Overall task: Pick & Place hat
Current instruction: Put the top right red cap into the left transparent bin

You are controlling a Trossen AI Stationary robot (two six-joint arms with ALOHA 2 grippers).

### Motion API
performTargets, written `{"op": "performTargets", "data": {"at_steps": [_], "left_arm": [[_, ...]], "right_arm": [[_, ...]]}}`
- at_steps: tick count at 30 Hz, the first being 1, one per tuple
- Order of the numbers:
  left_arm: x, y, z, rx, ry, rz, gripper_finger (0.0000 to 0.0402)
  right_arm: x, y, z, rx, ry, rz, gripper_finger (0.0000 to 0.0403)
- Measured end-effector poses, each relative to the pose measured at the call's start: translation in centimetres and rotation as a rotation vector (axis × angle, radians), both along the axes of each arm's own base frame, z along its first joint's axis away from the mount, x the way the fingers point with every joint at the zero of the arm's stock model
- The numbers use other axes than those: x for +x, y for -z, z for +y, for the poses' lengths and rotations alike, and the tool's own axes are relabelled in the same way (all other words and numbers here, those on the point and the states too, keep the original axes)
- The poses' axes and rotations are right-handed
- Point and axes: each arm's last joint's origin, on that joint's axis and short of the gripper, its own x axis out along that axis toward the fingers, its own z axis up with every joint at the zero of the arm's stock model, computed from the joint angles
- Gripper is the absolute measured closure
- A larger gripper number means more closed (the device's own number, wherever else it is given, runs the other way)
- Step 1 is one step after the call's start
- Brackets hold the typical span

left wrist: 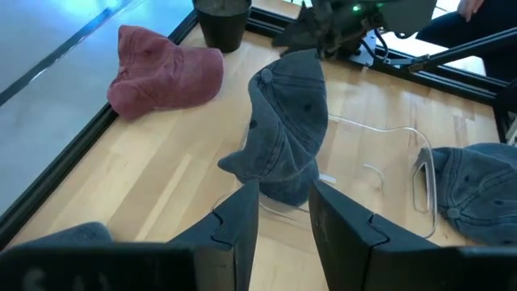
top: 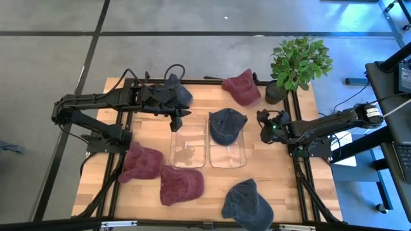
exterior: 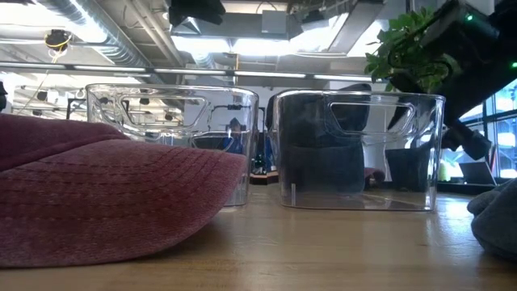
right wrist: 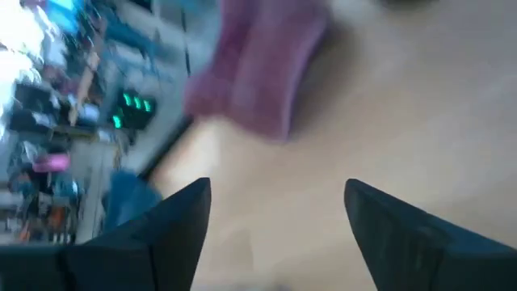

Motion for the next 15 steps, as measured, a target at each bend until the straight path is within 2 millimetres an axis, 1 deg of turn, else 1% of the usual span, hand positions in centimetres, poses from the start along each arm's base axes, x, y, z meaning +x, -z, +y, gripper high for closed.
{"op": "performTargets", "data": {"at_steps": [2,6,10,15], "left_arm": [[0.1,0.1,0.0,-0.001,0.001,0.003,0.0294],[0.3,0.2,-0.2,-0.005,0.015,0.008,0.0292],[0.5,0.4,-0.3,-0.006,0.021,0.017,0.0295],[0.6,0.5,-0.3,0.008,0.031,0.024,0.0292]], "right_arm": [[-0.2,0.1,-0.5,-0.015,0.038,0.020,0.0116],[-0.2,0.2,-1.5,0.042,0.077,0.017,0.0122],[0.5,0.2,-2.4,0.046,0.124,-0.039,0.0130],[1.6,0.9,-3.8,0.064,0.131,-0.021,0.0140]]}}
